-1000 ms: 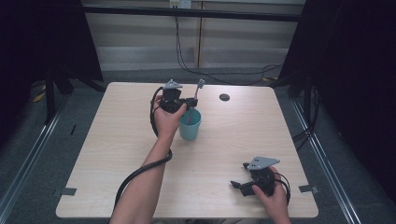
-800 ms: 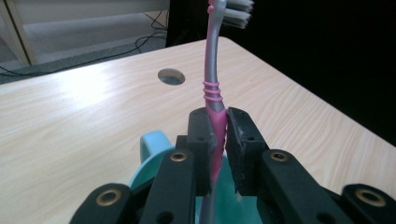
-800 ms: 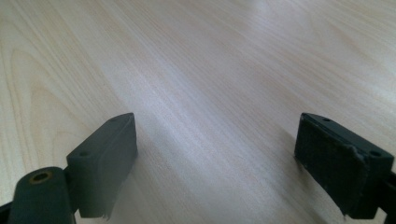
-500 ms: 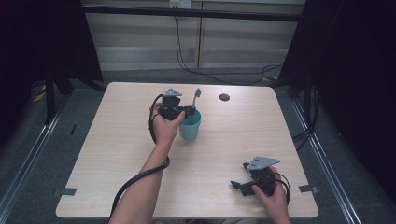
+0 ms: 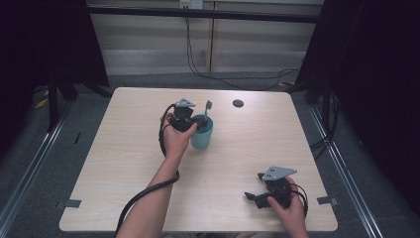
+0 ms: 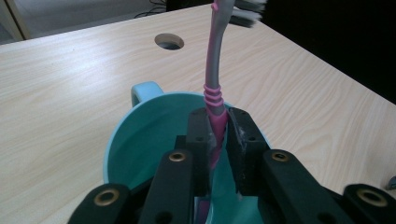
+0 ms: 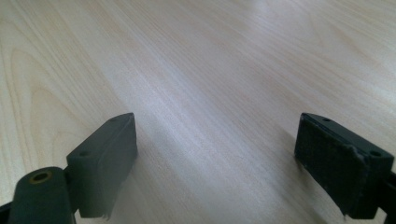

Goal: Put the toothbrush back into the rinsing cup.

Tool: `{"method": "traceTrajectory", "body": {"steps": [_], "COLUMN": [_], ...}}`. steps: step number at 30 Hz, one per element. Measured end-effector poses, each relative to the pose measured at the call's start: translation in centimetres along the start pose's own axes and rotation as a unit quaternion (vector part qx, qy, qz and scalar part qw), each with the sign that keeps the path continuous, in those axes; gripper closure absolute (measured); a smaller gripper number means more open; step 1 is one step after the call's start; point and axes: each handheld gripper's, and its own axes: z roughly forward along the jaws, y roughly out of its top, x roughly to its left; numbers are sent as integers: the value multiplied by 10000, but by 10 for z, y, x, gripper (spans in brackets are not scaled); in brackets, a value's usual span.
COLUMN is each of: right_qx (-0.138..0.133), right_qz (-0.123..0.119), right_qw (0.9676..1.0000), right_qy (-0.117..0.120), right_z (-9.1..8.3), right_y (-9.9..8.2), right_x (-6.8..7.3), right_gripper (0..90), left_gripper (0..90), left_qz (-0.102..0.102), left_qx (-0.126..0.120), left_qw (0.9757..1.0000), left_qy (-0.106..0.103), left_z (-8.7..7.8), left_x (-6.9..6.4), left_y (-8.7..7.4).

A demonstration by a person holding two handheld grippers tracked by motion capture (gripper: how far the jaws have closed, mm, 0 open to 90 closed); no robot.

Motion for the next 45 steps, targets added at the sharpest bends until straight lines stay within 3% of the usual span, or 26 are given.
{"method": "traceTrajectory", "body": {"steps": [5,13,23,33,45], "right_qx": [0,2,-2,-4,-2], "right_qz": [0,3,-2,-5,-7], "right_qw": [10000,10000,10000,10000,10000], "right_qy": [0,-2,3,1,0], "right_z": [0,0,0,0,0], "right_y": [0,0,0,0,0], "right_x": [0,0,0,0,0], "right_gripper": [126,126,126,126,126], "left_gripper": [778,739,693,616,504], "left_qz": [-34,96,135,209,263], "left_qx": [7,-38,-53,-114,-12], "left_qw": [10000,9999,9998,9994,9994], "left_qy": [-7,28,134,236,241], "left_z": [-1,-6,-21,-34,-47], "left_x": [-1,-4,-4,-3,1], "left_y": [0,4,8,11,9]}}
